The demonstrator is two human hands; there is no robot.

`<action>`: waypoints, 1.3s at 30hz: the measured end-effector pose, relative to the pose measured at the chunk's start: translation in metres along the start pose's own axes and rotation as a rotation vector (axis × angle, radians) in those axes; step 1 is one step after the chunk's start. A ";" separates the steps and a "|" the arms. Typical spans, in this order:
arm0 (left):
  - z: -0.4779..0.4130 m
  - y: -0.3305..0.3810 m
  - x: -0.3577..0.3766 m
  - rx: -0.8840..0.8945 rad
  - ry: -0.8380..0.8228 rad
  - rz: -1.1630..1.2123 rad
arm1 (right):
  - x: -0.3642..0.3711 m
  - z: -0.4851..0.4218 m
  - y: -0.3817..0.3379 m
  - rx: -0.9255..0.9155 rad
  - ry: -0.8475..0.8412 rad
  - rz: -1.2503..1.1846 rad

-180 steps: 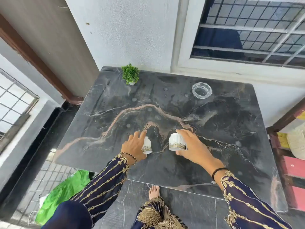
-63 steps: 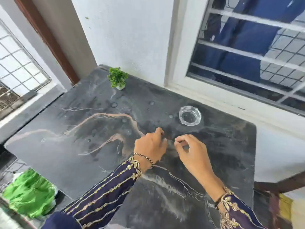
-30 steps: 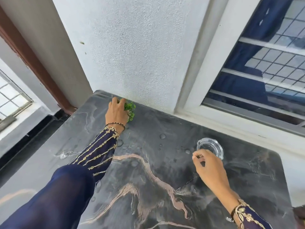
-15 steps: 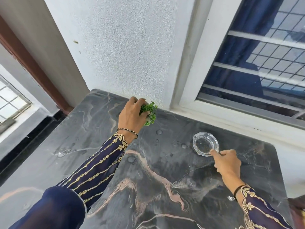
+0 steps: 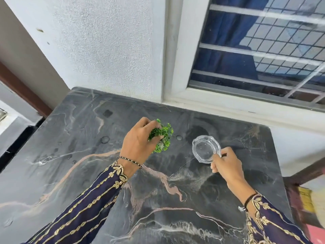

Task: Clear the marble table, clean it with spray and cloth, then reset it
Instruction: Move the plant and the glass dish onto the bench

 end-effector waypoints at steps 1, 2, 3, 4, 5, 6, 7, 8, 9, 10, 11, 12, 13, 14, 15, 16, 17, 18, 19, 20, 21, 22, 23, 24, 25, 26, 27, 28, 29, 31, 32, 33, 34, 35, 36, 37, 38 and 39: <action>0.005 0.006 0.006 0.009 -0.020 0.014 | -0.003 0.009 0.008 -0.006 -0.014 -0.008; 0.010 0.016 0.015 0.021 -0.043 0.026 | -0.009 0.019 0.019 -0.005 -0.025 -0.018; 0.015 0.021 0.021 0.025 -0.060 0.033 | -0.011 0.027 0.025 -0.011 -0.039 -0.025; 0.019 0.029 0.027 0.033 -0.074 0.038 | -0.015 0.035 0.033 -0.014 -0.050 -0.032; 0.022 0.040 0.036 0.042 -0.091 0.043 | -0.023 0.042 0.043 -0.016 -0.057 -0.046; 0.026 0.050 0.043 0.048 -0.105 0.046 | -0.029 0.048 0.050 -0.022 -0.062 -0.059; 0.028 0.060 0.049 0.056 -0.121 0.047 | -0.034 0.052 0.058 -0.027 -0.063 -0.073; 0.030 0.075 0.059 0.071 -0.135 0.050 | -0.045 0.057 0.068 -0.027 -0.054 -0.090; 0.032 0.089 0.067 0.084 -0.146 0.052 | -0.054 0.061 0.078 -0.027 -0.046 -0.113; 0.034 0.105 0.075 0.096 -0.159 0.056 | -0.064 0.064 0.088 -0.025 -0.039 -0.138; 0.036 0.118 0.082 0.106 -0.170 0.060 | -0.073 0.065 0.097 -0.024 -0.030 -0.157; 0.037 0.132 0.090 0.116 -0.179 0.063 | -0.083 0.065 0.106 -0.019 -0.024 -0.178; 0.040 0.152 0.102 0.129 -0.195 0.062 | -0.098 0.067 0.119 -0.015 -0.016 -0.199; 0.042 0.169 0.111 0.139 -0.206 0.062 | -0.110 0.067 0.129 -0.017 -0.011 -0.219; 0.045 0.192 0.124 0.152 -0.218 0.057 | -0.128 0.069 0.142 -0.023 -0.004 -0.242; 0.049 0.210 0.136 0.158 -0.224 0.049 | -0.143 0.069 0.152 -0.029 0.003 -0.251; 0.053 0.226 0.146 0.156 -0.220 0.046 | -0.158 0.069 0.162 -0.037 0.000 -0.250; 0.059 0.250 0.162 0.158 -0.223 0.046 | -0.181 0.071 0.176 -0.042 0.003 -0.249; 0.064 0.269 0.173 0.161 -0.226 0.052 | -0.198 0.072 0.188 -0.049 0.007 -0.260; 0.070 0.294 0.191 0.168 -0.235 0.067 | -0.221 0.076 0.206 -0.049 0.014 -0.275; 0.076 0.313 0.205 0.168 -0.238 0.083 | -0.240 0.078 0.221 -0.051 0.018 -0.282; 0.082 0.331 0.218 0.167 -0.239 0.104 | -0.257 0.081 0.236 -0.051 0.017 -0.289; 0.088 0.354 0.239 0.168 -0.256 0.131 | -0.283 0.085 0.258 -0.044 0.027 -0.293; 0.092 0.371 0.254 0.171 -0.271 0.164 | -0.301 0.088 0.274 -0.042 0.035 -0.300; 0.097 0.394 0.276 0.178 -0.298 0.201 | -0.325 0.093 0.296 -0.033 0.055 -0.298; 0.101 0.413 0.294 0.184 -0.322 0.226 | -0.344 0.097 0.315 -0.024 0.077 -0.295; 0.104 0.430 0.309 0.200 -0.343 0.241 | -0.358 0.100 0.334 -0.002 0.095 -0.292; 0.107 0.454 0.332 0.224 -0.384 0.244 | -0.376 0.105 0.360 0.034 0.118 -0.298; 0.110 0.473 0.350 0.253 -0.418 0.244 | -0.388 0.109 0.381 0.062 0.131 -0.301; 0.117 0.511 0.392 0.301 -0.500 0.241 | -0.412 0.117 0.428 0.114 0.177 -0.317; 0.119 0.527 0.410 0.323 -0.533 0.242 | -0.421 0.121 0.448 0.140 0.212 -0.327; 0.122 0.544 0.433 0.346 -0.578 0.242 | -0.432 0.125 0.474 0.179 0.260 -0.343; 0.125 0.558 0.454 0.373 -0.616 0.241 | -0.440 0.129 0.498 0.223 0.300 -0.355; 0.129 0.573 0.477 0.398 -0.656 0.235 | -0.446 0.133 0.524 0.273 0.332 -0.362; 0.132 0.584 0.496 0.416 -0.693 0.228 | -0.451 0.136 0.546 0.318 0.363 -0.372; 0.134 0.594 0.514 0.429 -0.725 0.222 | -0.455 0.138 0.567 0.359 0.399 -0.385; 0.137 0.604 0.537 0.440 -0.762 0.213 | -0.461 0.140 0.591 0.404 0.442 -0.396; 0.139 0.612 0.555 0.451 -0.791 0.206 | -0.465 0.140 0.610 0.445 0.473 -0.390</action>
Point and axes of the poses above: each hand's wrist, its own z-axis away from the middle knuckle, its own x-axis out of the palm, y = z × x, the point moved 10 cm from there along -z, towards the middle knuckle, and after that the axes turned 8 degrees about -y, right-handed, at the moved point
